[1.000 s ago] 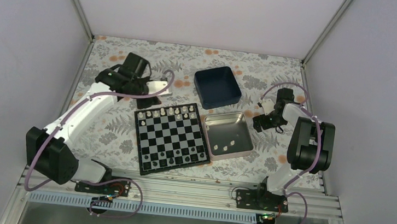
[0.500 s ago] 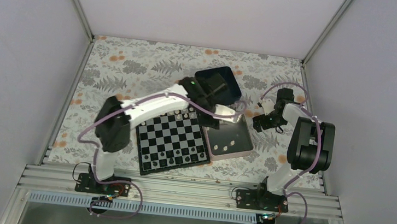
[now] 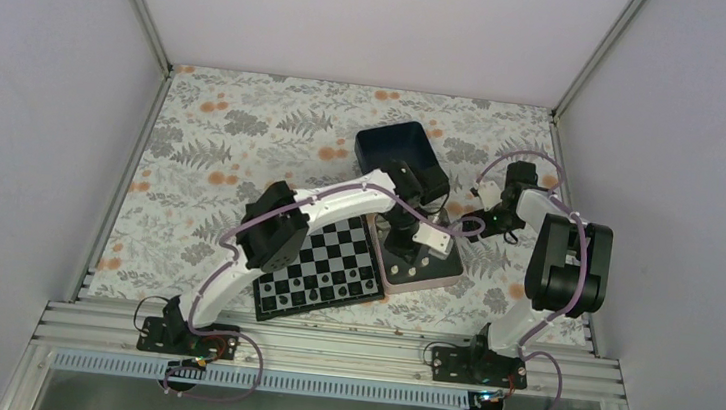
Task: Set up the chess pieces on the board
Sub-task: Pick up the chess piece from the storage box.
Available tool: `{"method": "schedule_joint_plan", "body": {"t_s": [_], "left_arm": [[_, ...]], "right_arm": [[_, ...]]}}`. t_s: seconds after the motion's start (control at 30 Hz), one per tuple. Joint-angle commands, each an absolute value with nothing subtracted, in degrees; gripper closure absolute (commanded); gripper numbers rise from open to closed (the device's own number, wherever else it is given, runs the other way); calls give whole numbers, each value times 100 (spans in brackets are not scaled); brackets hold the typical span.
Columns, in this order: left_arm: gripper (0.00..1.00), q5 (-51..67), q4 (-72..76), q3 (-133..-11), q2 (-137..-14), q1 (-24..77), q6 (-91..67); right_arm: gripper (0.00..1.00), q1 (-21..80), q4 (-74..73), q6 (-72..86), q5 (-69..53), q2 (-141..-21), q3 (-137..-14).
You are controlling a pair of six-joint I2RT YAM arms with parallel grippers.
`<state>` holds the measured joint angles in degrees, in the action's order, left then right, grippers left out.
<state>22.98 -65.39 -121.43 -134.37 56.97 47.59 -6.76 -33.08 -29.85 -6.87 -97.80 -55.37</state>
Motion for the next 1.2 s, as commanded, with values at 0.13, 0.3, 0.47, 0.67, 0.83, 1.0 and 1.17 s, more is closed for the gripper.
{"method": "schedule_joint_plan", "body": {"t_s": [0.13,0.3,0.47,0.67,0.83,1.0,1.17], "left_arm": [[67,2396,-7114,-11690,-13293,5792,5106],[67,2151,-6700,-11151,-13066,5801,4975],[67,1916,-6384,-10985,-13027,5805,4833],[70,1856,-6315,-10938,-12989,5810,4831],[84,1845,-6450,-10986,-13003,5818,4923],[91,1807,-6496,-10998,-12994,5844,4950],[92,1606,-6500,-11314,-12904,5860,4888]], "right_arm": [[0,-642,-3342,-3027,-826,-9923,-5511],[0,-641,-3347,-3015,-809,-9891,-5512],[0,-640,-3344,-3001,-800,-9883,-5511],[0,-638,-3336,-3004,-782,-9892,-5511],[0,-644,-3327,-3014,-773,-9887,-5503],[0,-637,-3324,-3027,-781,-9868,-5493],[0,-646,-3315,-3036,-782,-9885,-5488]]}}
